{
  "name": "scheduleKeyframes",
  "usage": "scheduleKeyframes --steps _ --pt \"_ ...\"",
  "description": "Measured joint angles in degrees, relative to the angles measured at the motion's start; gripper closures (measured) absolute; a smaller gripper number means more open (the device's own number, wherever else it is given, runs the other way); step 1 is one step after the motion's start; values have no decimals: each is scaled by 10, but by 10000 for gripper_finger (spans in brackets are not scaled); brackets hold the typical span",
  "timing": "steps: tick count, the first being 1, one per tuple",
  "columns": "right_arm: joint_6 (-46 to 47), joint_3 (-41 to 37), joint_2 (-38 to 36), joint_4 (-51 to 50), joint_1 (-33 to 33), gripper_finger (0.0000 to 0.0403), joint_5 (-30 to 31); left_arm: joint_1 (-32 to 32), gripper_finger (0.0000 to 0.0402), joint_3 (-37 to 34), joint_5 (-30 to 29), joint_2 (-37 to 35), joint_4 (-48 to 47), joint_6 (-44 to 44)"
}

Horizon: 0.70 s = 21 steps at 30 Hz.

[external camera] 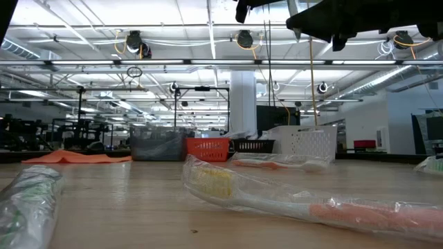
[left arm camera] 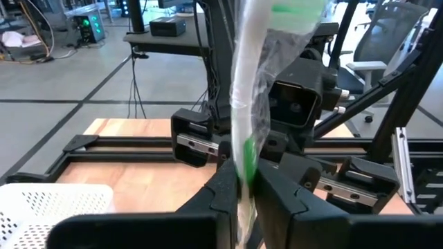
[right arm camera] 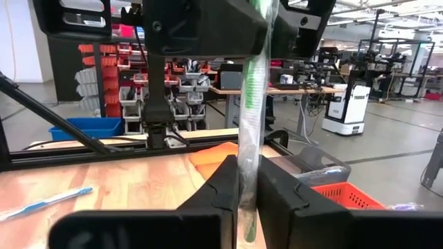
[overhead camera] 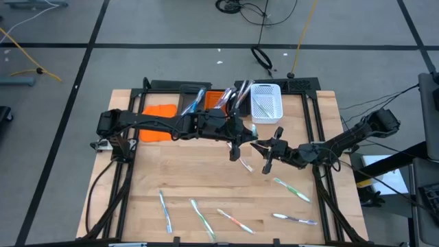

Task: Pick & Place Toothbrushes
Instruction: Put the green toothbrush into the white bin

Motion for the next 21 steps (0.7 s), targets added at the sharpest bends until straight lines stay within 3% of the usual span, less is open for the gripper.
scheduleKeyframes --steps 6,13,21 --pt "-1 0 0 0 0 382 3 0 343 0 -1 0 -1 16" --pt "-1 0 -3 0 0 382 49 0 300 0 -9 -18 -29 27" --pt "9 0 -29 -58 -13 382 123 0 234 0 -83 -60 -179 34"
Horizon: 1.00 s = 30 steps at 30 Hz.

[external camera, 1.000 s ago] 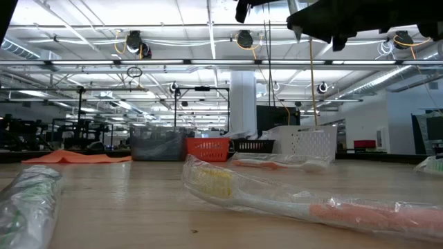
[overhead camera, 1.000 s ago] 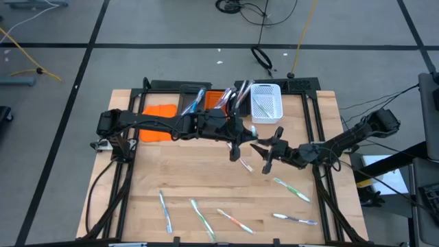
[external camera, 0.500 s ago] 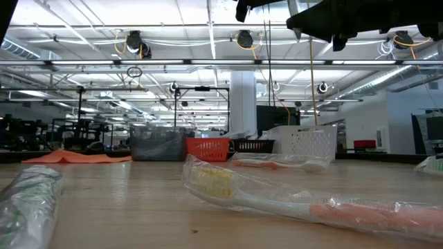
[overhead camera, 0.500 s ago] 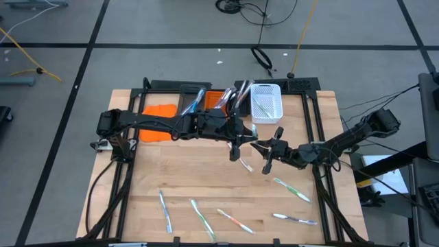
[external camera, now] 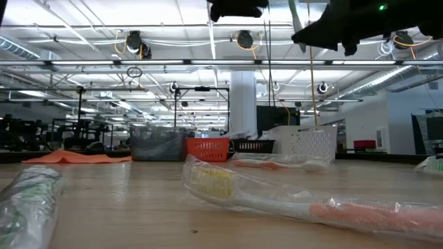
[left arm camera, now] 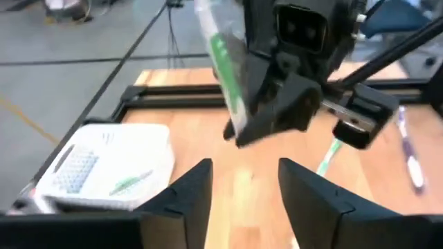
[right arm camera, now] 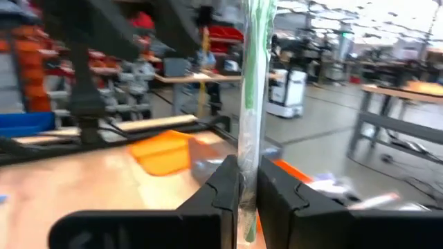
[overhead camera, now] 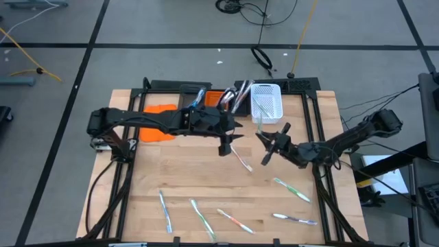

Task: Pick & Place Toothbrushes
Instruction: Put the green toothbrush into the white bin

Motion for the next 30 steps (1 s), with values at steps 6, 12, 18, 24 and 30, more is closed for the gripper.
scheduleKeyframes --steps 6,12,18,24,30 --pt "66 14 -18 -126 -66 382 -2 -3 214 0 -5 -7 -93 -28" --pt "118 29 -18 -219 -153 382 -62 -25 213 0 -67 -7 -153 -46" --pt "152 31 -18 -275 -243 382 -135 -47 213 0 -145 -7 -220 -58" --pt "172 31 -18 -334 -324 382 -210 -55 213 0 -187 -18 -296 -79" --pt "185 31 -18 -379 -383 382 -270 -58 213 0 -220 -64 -363 -115"
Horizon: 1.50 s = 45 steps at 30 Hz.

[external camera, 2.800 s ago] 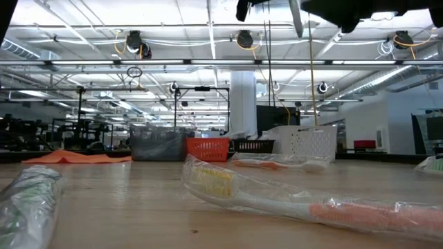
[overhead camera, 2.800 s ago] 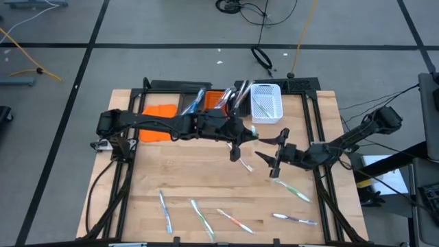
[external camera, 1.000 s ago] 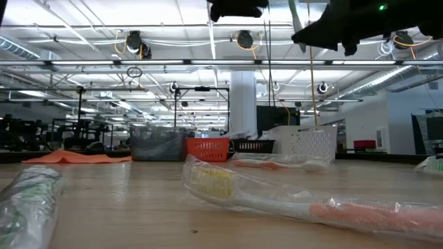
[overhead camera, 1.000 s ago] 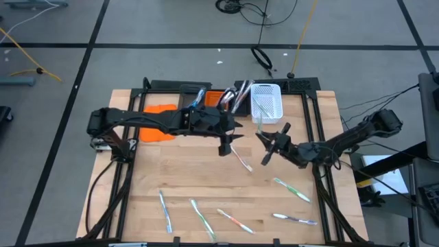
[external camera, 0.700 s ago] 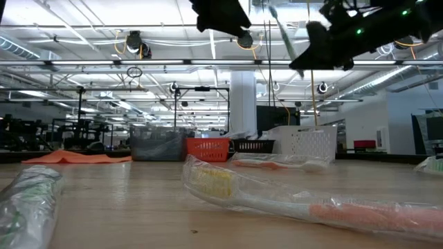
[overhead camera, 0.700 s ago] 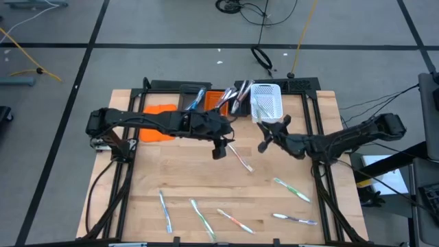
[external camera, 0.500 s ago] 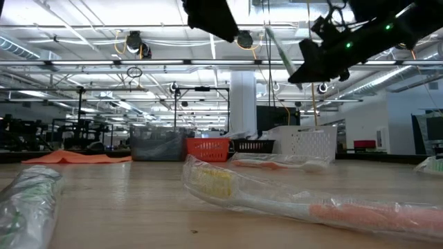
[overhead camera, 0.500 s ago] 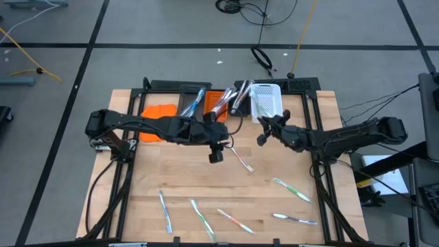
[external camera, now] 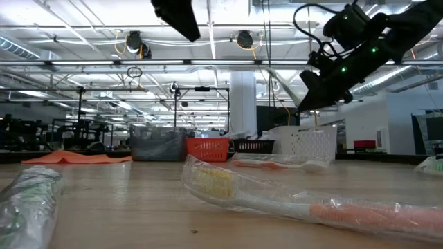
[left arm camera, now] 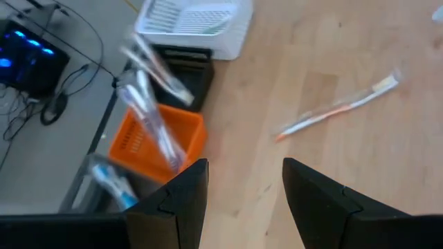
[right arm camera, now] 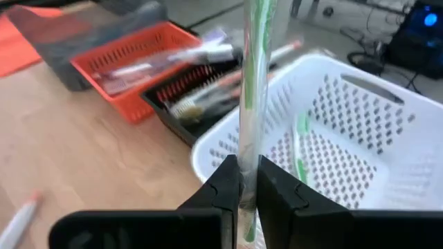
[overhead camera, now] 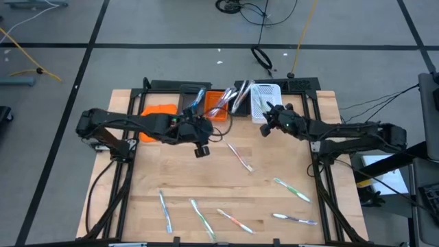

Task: Pick & Place Toothbrushes
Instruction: Put the green toothbrush into the white bin

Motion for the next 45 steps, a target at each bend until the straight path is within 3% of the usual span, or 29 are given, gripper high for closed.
scheduleKeyframes --steps 4,9,17,23,31,39,45 --pt "0 0 0 -29 -36 382 -28 -7 213 -33 -14 -48 -3 -8" --pt "-2 0 0 -67 -74 382 -36 -7 213 -143 -18 -135 51 -42" --pt "-2 1 0 -84 -143 382 -94 -7 213 -355 3 -257 231 -83" --pt "-2 0 3 -96 -177 382 -124 -7 213 -463 35 -294 373 -91" --pt "-5 0 5 -99 -190 379 -138 -8 213 -510 59 -298 459 -76" --pt "-32 0 5 -93 -189 325 -137 -15 213 -512 58 -298 474 -75" --pt "-32 0 5 -81 -189 310 -136 -18 213 -512 58 -298 478 -71"
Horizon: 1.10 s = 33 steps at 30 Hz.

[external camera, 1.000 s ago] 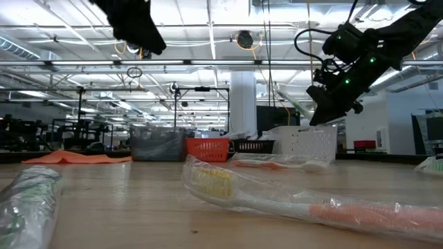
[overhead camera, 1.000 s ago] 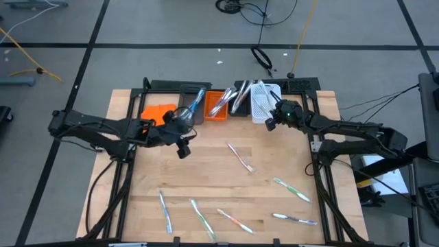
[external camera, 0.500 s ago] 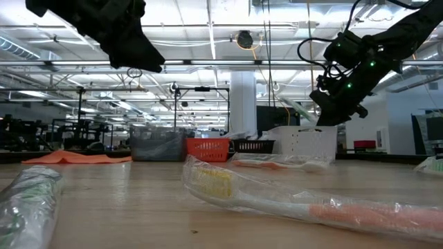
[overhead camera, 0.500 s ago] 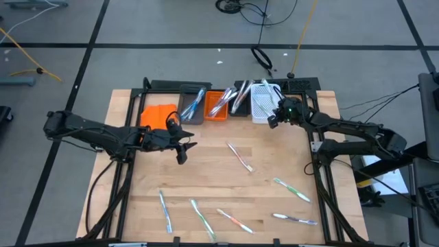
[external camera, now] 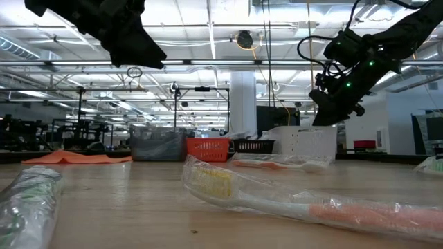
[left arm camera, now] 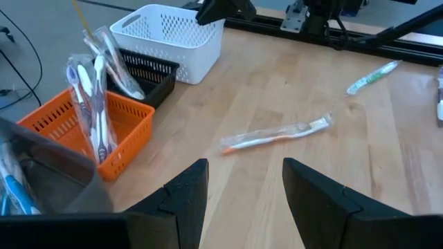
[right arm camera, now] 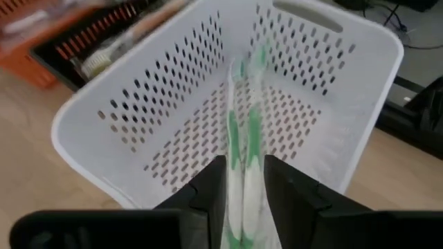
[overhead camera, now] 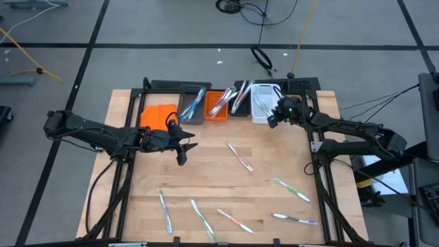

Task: Pick & Place Toothbrushes
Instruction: Put the green toothbrush into the white bin

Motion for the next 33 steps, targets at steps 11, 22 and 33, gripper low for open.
scheduleKeyframes --steps 11,22,33 --pt "17 0 -6 67 5 317 -168 0 213 0 0 0 5 0" --pt "36 0 -35 62 139 317 -242 0 213 0 -1 0 5 0" --pt "123 0 -37 -24 360 317 -240 0 213 0 -1 0 5 0"
